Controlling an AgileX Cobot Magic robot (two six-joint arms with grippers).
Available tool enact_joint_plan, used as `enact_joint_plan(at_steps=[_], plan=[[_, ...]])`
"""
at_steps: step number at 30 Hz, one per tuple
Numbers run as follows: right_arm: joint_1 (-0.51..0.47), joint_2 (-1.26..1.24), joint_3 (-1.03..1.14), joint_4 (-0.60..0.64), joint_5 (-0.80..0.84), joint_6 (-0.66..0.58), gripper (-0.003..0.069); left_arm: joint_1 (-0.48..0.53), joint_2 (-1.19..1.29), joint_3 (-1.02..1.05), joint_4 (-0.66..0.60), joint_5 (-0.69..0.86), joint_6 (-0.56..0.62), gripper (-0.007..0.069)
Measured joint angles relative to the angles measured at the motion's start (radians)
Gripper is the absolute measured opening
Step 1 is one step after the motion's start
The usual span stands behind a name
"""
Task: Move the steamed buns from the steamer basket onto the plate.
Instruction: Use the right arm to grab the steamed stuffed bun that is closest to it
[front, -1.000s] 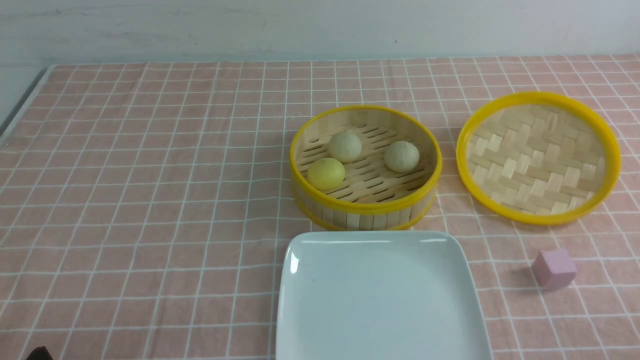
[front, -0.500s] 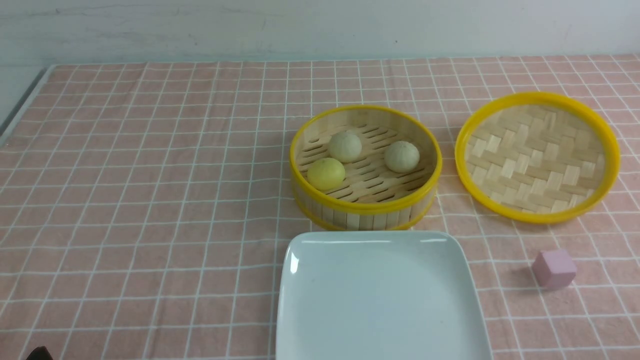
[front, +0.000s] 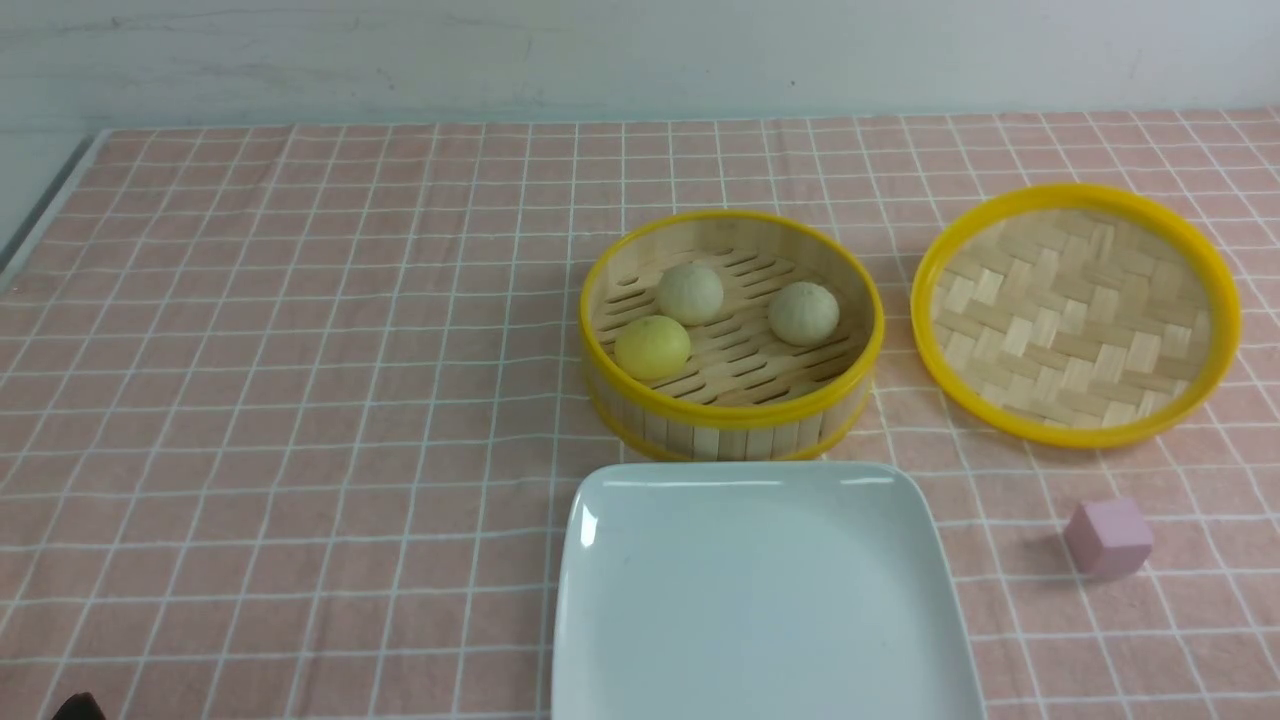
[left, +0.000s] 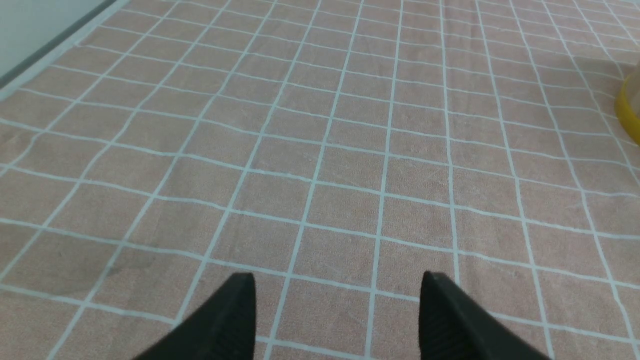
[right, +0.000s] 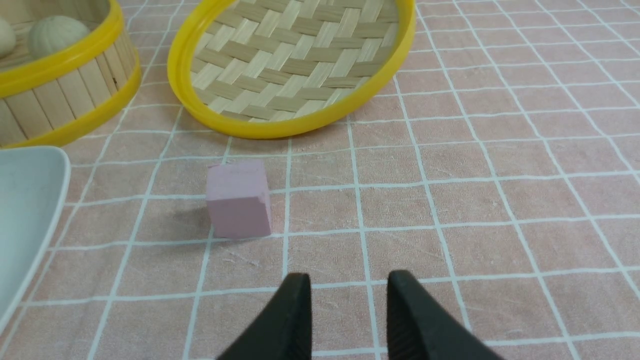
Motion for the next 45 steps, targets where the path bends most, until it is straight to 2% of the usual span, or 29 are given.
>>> enact_joint_plan(at_steps=[9,14,20,31,39,45], plan=[[0.0,0.0,-0.003,0.013,-0.088,0.077,0.024,0.0,0.0,0.0,0.0,0.0,0.0,0.0449],[0.0,0.0,-0.135,0.013,-0.106,0.082,0.024,0.0,0.0,0.0,0.0,0.0,0.0,0.0449],[0.0,0.007,-0.345,0.013,0.036,0.081,0.024,0.0,0.0,0.0,0.0,0.0,0.0,0.0449],[0.0,0.053,-0.839,0.029,0.605,0.081,0.024,0.0,0.0,0.0,0.0,0.0,0.0,0.0449],[0.0,0.053,-0.889,0.044,0.669,0.079,0.024,0.0,0.0,0.0,0.0,0.0,0.0,0.0449],[0.0,0.053,-0.889,0.115,0.667,0.079,0.024,0.0,0.0,0.0,0.0,0.0,0.0,0.0449]])
